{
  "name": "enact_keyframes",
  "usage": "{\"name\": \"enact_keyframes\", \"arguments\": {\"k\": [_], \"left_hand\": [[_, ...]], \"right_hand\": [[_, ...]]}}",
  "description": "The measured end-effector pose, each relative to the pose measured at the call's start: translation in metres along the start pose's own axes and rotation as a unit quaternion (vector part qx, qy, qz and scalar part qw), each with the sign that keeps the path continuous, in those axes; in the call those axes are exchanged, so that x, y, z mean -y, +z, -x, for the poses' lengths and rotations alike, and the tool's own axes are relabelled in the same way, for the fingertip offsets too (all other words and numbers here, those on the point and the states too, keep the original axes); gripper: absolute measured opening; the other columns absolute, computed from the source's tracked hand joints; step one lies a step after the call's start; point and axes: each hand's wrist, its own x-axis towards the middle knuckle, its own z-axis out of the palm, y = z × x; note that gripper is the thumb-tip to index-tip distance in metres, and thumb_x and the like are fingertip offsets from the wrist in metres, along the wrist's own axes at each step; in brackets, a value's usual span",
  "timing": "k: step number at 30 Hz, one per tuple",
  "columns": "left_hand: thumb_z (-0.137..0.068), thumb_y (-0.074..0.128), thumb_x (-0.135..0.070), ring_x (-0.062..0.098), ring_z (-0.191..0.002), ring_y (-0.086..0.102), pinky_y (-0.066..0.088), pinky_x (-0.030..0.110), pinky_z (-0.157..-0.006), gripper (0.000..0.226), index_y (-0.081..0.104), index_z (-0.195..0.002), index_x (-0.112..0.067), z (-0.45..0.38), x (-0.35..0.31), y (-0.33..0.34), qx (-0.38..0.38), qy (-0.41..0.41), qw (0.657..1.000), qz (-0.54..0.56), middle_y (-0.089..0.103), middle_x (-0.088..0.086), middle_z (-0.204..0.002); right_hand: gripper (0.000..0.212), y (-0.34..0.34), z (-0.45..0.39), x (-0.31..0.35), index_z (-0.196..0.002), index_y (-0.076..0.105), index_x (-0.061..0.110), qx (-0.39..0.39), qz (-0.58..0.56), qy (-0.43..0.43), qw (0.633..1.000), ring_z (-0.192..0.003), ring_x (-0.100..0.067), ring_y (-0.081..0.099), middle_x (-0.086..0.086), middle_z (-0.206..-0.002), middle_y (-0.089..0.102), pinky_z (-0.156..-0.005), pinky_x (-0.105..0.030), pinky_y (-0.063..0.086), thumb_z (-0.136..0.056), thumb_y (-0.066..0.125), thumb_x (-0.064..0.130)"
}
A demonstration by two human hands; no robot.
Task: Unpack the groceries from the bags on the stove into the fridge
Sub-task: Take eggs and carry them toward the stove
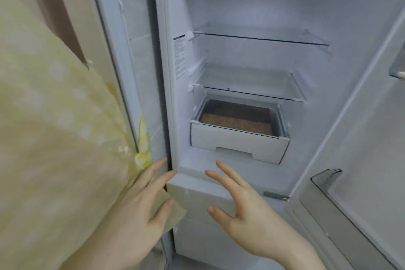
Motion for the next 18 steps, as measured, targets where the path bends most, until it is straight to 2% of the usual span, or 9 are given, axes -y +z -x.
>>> {"name": "enact_keyframes", "arguments": {"k": [3,7,9,11,14,16,18], "left_hand": [[-0.094,0.039,-0.054,-0.017,-0.143,0.006,0.003,0.004,-0.113,0.056,0.042,-0.149,-0.045,0.024,0.024,-0.003,-0.016,-0.043,0.999,-0.008,0.005,-0.038,-0.161],[-0.089,0.036,-0.057,-0.004,-0.149,0.02,0.008,0.007,-0.116,0.062,0.05,-0.147,-0.039,0.061,0.047,-0.001,-0.039,-0.111,0.993,-0.005,0.016,-0.032,-0.162],[-0.093,0.042,-0.053,-0.009,-0.148,0.017,0.01,0.007,-0.117,0.056,0.048,-0.147,-0.042,0.078,0.05,-0.002,-0.078,-0.149,0.986,0.002,0.013,-0.037,-0.161],[-0.099,0.05,-0.043,-0.015,-0.145,0.01,0.014,0.009,-0.117,0.049,0.043,-0.148,-0.047,0.092,0.046,-0.004,-0.1,-0.184,0.978,0.0,0.006,-0.043,-0.158],[-0.095,0.041,-0.052,-0.016,-0.144,0.013,0.018,0.008,-0.111,0.052,0.045,-0.146,-0.048,0.124,0.034,-0.003,-0.149,-0.274,0.95,-0.013,0.007,-0.045,-0.156],[-0.09,0.039,-0.055,-0.011,-0.143,0.024,0.028,0.016,-0.11,0.054,0.05,-0.142,-0.048,0.153,0.024,0.004,-0.19,-0.321,0.928,-0.016,0.015,-0.044,-0.156],[-0.093,0.043,-0.053,-0.015,-0.141,0.024,0.026,0.012,-0.107,0.049,0.05,-0.141,-0.051,0.186,0.01,0.013,-0.228,-0.387,0.893,-0.033,0.018,-0.045,-0.155]], "right_hand": [[0.06,0.019,-0.025,0.013,-0.149,0.025,0.062,0.032,-0.004,-0.034,0.999,-0.131,0.036,-0.001,0.05,-0.156,-0.006,-0.11,-0.005,0.01,-0.101,0.057,0.049],[0.058,0.041,-0.06,0.029,-0.151,0.028,0.058,0.09,0.005,-0.103,0.991,-0.139,0.03,0.004,0.046,-0.159,0.001,-0.115,-0.006,0.012,-0.101,0.057,0.049],[0.057,0.05,-0.079,0.038,-0.15,0.031,0.058,0.129,0.013,-0.146,0.981,-0.144,0.023,0.01,0.044,-0.159,0.008,-0.115,-0.003,0.011,-0.1,0.058,0.049],[0.056,0.056,-0.096,0.046,-0.149,0.033,0.058,0.166,0.015,-0.176,0.97,-0.144,0.022,0.015,0.043,-0.158,0.014,-0.108,0.004,0.008,-0.1,0.059,0.049],[0.055,0.074,-0.124,0.065,-0.148,0.036,0.057,0.249,0.016,-0.242,0.938,-0.141,0.023,0.02,0.045,-0.154,0.022,-0.104,0.007,0.012,-0.1,0.06,0.047],[0.054,0.092,-0.136,0.08,-0.147,0.038,0.058,0.29,0.016,-0.294,0.91,-0.141,0.021,0.026,0.045,-0.152,0.027,-0.108,0.001,0.019,-0.1,0.06,0.046],[0.053,0.11,-0.137,0.095,-0.145,0.038,0.06,0.332,0.017,-0.339,0.88,-0.138,0.018,0.032,0.046,-0.15,0.031,-0.11,-0.005,0.025,-0.099,0.061,0.045]]}}
